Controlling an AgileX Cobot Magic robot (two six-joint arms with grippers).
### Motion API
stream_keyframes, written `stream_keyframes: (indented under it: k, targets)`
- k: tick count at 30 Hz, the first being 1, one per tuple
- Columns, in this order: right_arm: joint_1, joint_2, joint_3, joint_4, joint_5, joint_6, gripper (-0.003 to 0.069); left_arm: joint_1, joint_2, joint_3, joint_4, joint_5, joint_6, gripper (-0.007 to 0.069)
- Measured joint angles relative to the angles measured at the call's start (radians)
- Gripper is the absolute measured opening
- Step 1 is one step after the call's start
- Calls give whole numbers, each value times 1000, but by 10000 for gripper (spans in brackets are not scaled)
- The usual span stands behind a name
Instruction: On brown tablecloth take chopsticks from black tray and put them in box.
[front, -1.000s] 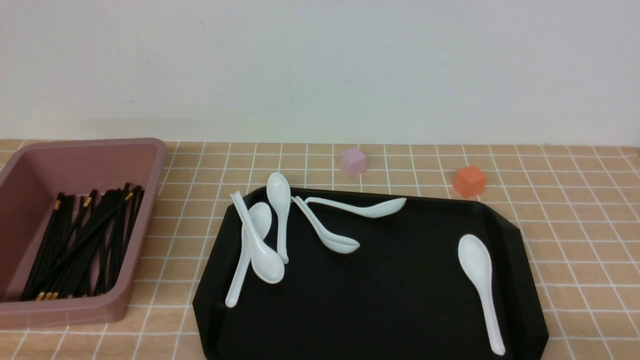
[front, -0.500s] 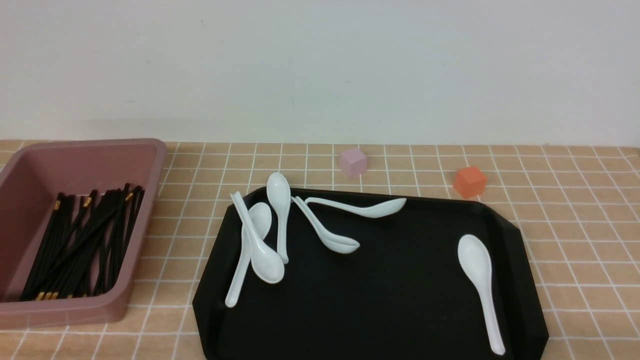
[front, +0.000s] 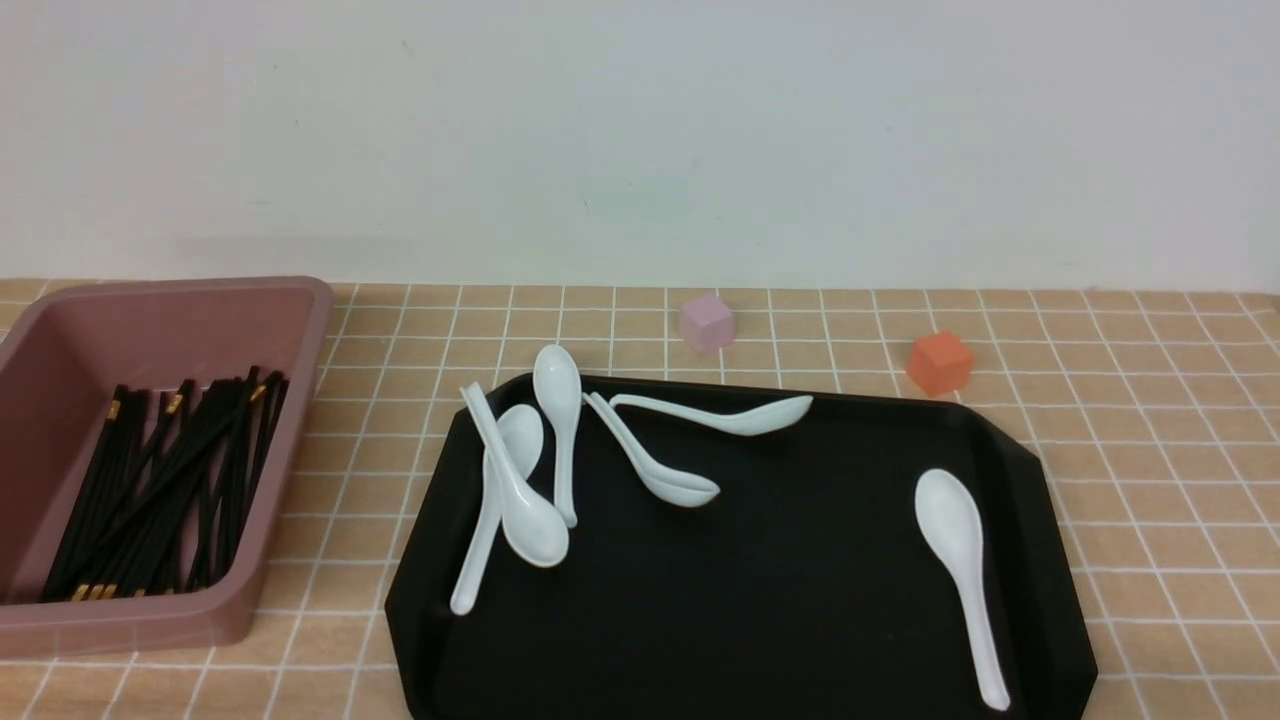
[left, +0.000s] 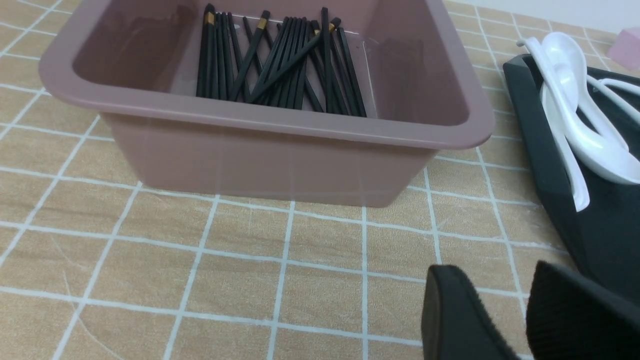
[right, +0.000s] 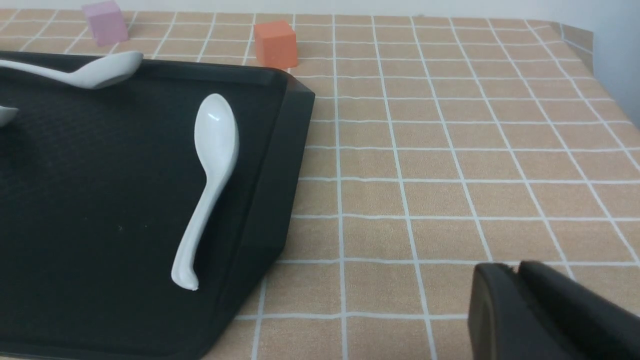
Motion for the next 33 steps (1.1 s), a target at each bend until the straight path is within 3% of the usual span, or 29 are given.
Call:
stream_keyframes:
  k: [33]
  targets:
    - [0, 0, 0, 0, 0, 0, 108, 0, 0, 0, 0, 0, 0, 239]
